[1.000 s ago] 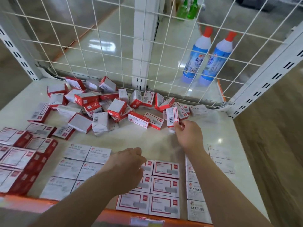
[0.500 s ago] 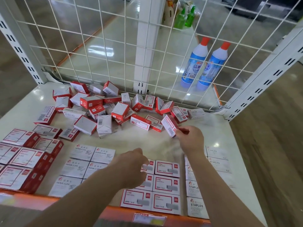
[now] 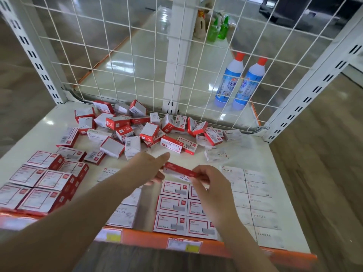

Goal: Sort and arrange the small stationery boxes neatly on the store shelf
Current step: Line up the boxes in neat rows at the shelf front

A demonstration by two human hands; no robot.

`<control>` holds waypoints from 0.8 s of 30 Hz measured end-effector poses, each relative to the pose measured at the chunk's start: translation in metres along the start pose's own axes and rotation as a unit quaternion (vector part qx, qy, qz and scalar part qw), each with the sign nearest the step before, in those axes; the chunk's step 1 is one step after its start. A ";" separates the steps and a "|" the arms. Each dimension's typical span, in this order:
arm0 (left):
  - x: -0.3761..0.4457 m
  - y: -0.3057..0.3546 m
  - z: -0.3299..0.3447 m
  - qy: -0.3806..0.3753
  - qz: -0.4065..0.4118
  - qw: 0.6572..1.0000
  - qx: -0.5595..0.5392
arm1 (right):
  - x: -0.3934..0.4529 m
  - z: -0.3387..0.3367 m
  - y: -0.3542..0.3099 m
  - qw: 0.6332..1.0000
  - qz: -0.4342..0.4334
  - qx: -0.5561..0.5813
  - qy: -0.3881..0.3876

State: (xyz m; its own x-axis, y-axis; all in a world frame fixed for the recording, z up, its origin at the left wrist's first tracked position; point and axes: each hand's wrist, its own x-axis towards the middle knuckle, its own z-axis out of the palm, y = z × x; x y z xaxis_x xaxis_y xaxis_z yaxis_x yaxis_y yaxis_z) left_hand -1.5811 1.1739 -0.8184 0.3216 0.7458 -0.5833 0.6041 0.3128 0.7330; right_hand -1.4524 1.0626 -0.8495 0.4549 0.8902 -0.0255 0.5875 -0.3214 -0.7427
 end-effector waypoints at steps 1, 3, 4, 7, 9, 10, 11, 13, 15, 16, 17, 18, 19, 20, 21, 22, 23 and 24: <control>-0.002 -0.001 -0.002 -0.003 -0.018 0.999 -0.034 | -0.004 0.002 -0.002 1.000 -0.005 -0.007 -0.001; -0.007 -0.003 -0.005 -0.017 -0.039 0.998 -0.054 | -0.010 0.005 -0.004 1.000 -0.017 -0.025 -0.002; -0.009 -0.004 -0.005 -0.023 -0.045 0.997 -0.054 | -0.013 0.006 -0.004 0.999 -0.020 -0.032 -0.005; -0.013 -0.007 -0.006 -0.030 -0.065 0.994 -0.079 | -0.017 0.010 -0.003 0.999 -0.020 -0.046 -0.011; -0.012 -0.007 -0.006 -0.028 -0.070 0.993 -0.094 | -0.018 0.012 -0.002 0.999 -0.011 -0.047 -0.015; -0.012 -0.008 -0.005 -0.031 -0.070 0.993 -0.087 | -0.018 0.011 -0.001 0.999 -0.003 -0.043 -0.018; -0.013 -0.007 -0.005 -0.037 -0.066 0.994 -0.073 | -0.018 0.010 0.000 0.999 0.008 -0.038 -0.022; -0.015 -0.007 -0.004 -0.042 -0.054 0.996 -0.052 | -0.016 0.008 0.001 0.999 0.026 -0.030 -0.032; -0.014 -0.010 -0.004 -0.045 -0.053 0.995 -0.076 | -0.014 0.005 0.003 0.998 0.045 -0.017 -0.046; -0.015 -0.011 -0.004 -0.048 -0.052 0.994 -0.089 | -0.013 0.004 0.004 0.997 0.054 -0.007 -0.055; -0.016 -0.012 -0.004 -0.053 -0.049 0.993 -0.095 | -0.013 0.003 0.004 0.996 0.057 0.000 -0.064; -0.015 -0.013 -0.003 -0.059 -0.045 0.992 -0.100 | -0.012 0.003 0.005 0.996 0.057 0.001 -0.074; -0.015 -0.014 -0.002 -0.063 -0.038 0.992 -0.103 | -0.011 0.002 0.005 0.995 0.055 -0.004 -0.083; -0.015 -0.014 -0.001 -0.064 -0.032 0.992 -0.105 | -0.011 0.002 0.006 0.995 0.053 -0.010 -0.088; -0.015 -0.014 0.000 -0.063 -0.026 0.992 -0.109 | -0.011 0.001 0.006 0.995 0.051 -0.016 -0.087; -0.014 -0.014 0.000 -0.062 -0.019 0.992 -0.111 | -0.011 0.000 0.006 0.995 0.049 -0.019 -0.083; -0.013 -0.014 0.001 -0.063 -0.013 0.992 -0.111 | -0.010 -0.001 0.005 0.996 0.047 -0.021 -0.076; -0.013 -0.014 0.001 -0.063 -0.008 0.992 -0.108 | -0.010 -0.002 0.005 0.996 0.045 -0.022 -0.069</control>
State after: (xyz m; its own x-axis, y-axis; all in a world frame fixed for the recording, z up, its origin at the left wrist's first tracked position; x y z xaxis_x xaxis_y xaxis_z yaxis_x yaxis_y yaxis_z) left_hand -1.5928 1.1593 -0.8221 0.4103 0.6638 -0.6254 0.4448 0.4530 0.7726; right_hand -1.4527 1.0511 -0.8514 0.4124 0.8920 -0.1853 0.5787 -0.4136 -0.7028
